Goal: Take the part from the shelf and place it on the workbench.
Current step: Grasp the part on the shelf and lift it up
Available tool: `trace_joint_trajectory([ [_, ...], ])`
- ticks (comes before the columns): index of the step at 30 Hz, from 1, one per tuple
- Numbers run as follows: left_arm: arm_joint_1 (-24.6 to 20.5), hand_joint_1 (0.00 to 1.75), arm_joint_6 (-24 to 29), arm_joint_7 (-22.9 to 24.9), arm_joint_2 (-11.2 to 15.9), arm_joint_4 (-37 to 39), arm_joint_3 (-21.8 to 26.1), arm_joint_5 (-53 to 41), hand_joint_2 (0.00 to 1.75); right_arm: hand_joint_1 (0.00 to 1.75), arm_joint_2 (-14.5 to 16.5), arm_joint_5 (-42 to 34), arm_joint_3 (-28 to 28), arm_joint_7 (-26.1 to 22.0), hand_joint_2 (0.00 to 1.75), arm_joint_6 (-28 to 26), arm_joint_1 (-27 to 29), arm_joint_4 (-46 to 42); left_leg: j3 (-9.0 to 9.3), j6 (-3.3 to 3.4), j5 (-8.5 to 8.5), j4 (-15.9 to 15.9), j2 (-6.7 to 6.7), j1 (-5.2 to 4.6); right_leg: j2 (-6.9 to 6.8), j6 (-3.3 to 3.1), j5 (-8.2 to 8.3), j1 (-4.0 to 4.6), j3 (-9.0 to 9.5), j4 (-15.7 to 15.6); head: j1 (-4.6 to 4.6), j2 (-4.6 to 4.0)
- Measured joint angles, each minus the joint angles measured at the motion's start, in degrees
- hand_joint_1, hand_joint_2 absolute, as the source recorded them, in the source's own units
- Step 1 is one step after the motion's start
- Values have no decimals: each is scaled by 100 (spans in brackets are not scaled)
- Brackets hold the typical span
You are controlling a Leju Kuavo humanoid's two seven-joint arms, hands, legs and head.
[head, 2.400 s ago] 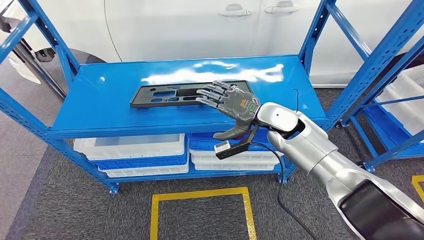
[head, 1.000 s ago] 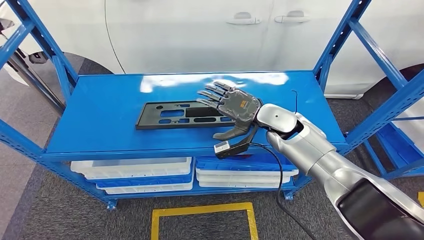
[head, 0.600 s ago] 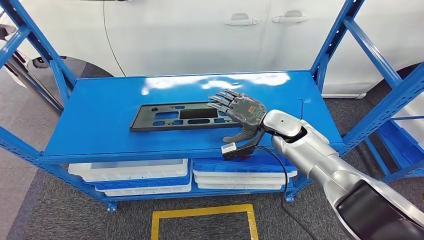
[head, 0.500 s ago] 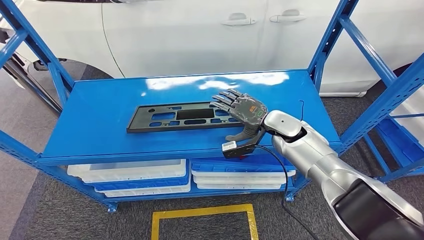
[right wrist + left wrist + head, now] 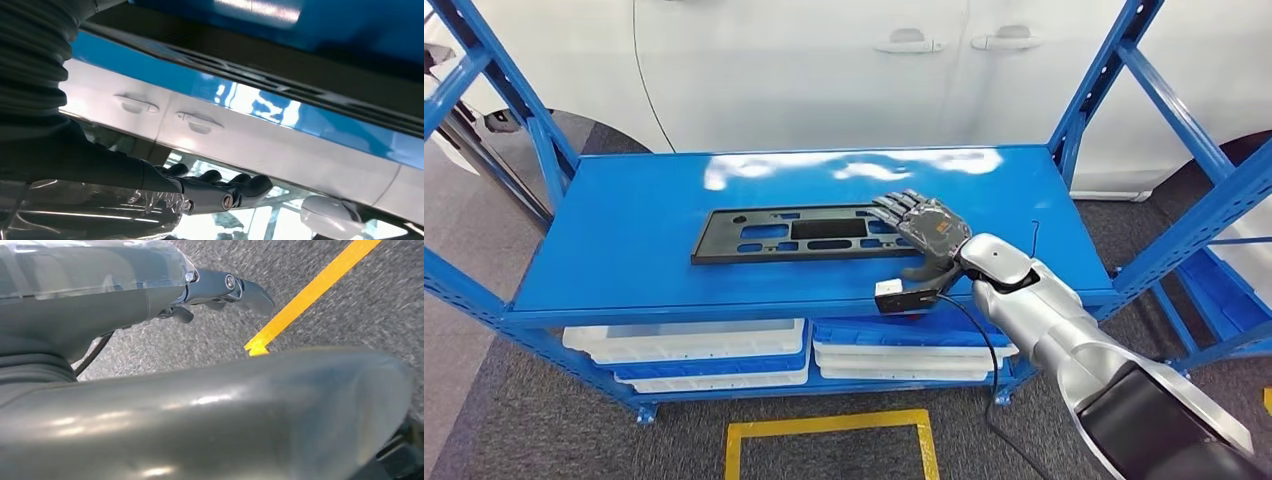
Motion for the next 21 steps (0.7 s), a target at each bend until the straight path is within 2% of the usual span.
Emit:
trace_joint_trajectory([
  [2,-5,0,-1,-5,-2,0,-16,2,0,0,10,31,-32,117,175,-1,8,113,-1,17,-5,1,-1,-1,-2,39,-330,-21,-385,794,0,0],
  [3,-2,0,-1,-5,-3,0,-21,3,0,0,14,54,-45,190,175,-3,15,169,0,19,-7,3,-4,-1,-2,52,-373,-32,-509,1026,0,0],
  [4,0,0,0,-5,-3,0,-25,4,0,0,18,82,-63,279,175,-5,14,223,2,18,-10,7,-8,-1,-4,58,-309,-41,-534,1047,0,0],
  [5,2,0,1,-8,-5,0,-31,7,0,0,22,117,-86,386,175,-7,-1,270,6,11,-16,14,-11,-1,-7,54,-139,-46,-434,809,0,0],
  [7,1,0,5,-17,-14,0,-53,14,0,0,33,199,-140,643,175,-2,-70,362,7,-22,-40,40,-13,-9,-14,19,250,-40,-49,-15,0,0],
  [8,0,0,9,-24,-20,0,-65,19,0,0,39,236,-164,787,175,5,-109,409,2,-46,-53,54,-14,-18,-15,-7,369,-26,106,-352,0,0],
  [9,-1,0,14,-30,-25,0,-73,27,0,0,44,274,-186,933,175,15,-141,460,-6,-70,-63,64,-13,-25,-16,-32,412,-8,188,-537,0,0],
  [12,-1,0,24,-38,-32,0,-90,51,0,0,58,353,-269,1292,175,40,-204,600,-8,-156,-86,69,-10,-24,-19,-115,410,4,214,-614,0,0],
  [14,-2,0,31,-38,-32,0,-101,55,0,0,75,369,-328,1403,175,44,-266,669,-97,-211,-246,292,-5,-19,-27,-185,422,-27,240,-650,0,0],
  [15,-1,0,35,-36,-32,0,-104,57,0,0,91,375,-350,1428,175,51,-298,699,-226,-232,-408,583,-2,-11,-29,-211,423,-33,251,-660,0,0],
  [17,1,0,43,-21,-32,0,-106,61,0,0,123,403,-373,1451,175,82,-332,758,-593,-262,-748,1358,-1,2,-27,-240,413,-23,256,-657,0,0],
  [18,4,0,46,-12,-32,0,-106,63,0,0,147,431,-376,1455,175,98,-334,784,-742,-272,-824,1648,-1,6,-25,-243,409,-19,258,-655,0,0],
  [19,6,0,51,-2,-32,0,-106,65,0,0,175,470,-377,1461,175,108,-332,808,-798,-276,-785,1726,0,9,-21,-243,405,-17,262,-651,0,0],
  [20,7,0,56,4,-32,0,-106,67,0,0,210,510,-377,1466,175,111,-331,827,-740,-273,-637,1570,0,12,-16,-238,398,-17,270,-646,0,0],
  [21,5,0,62,7,-32,0,-106,69,0,0,245,544,-377,1469,175,111,-332,843,-582,-264,-417,1211,2,14,-12,-226,387,-18,281,-638,0,0],
])
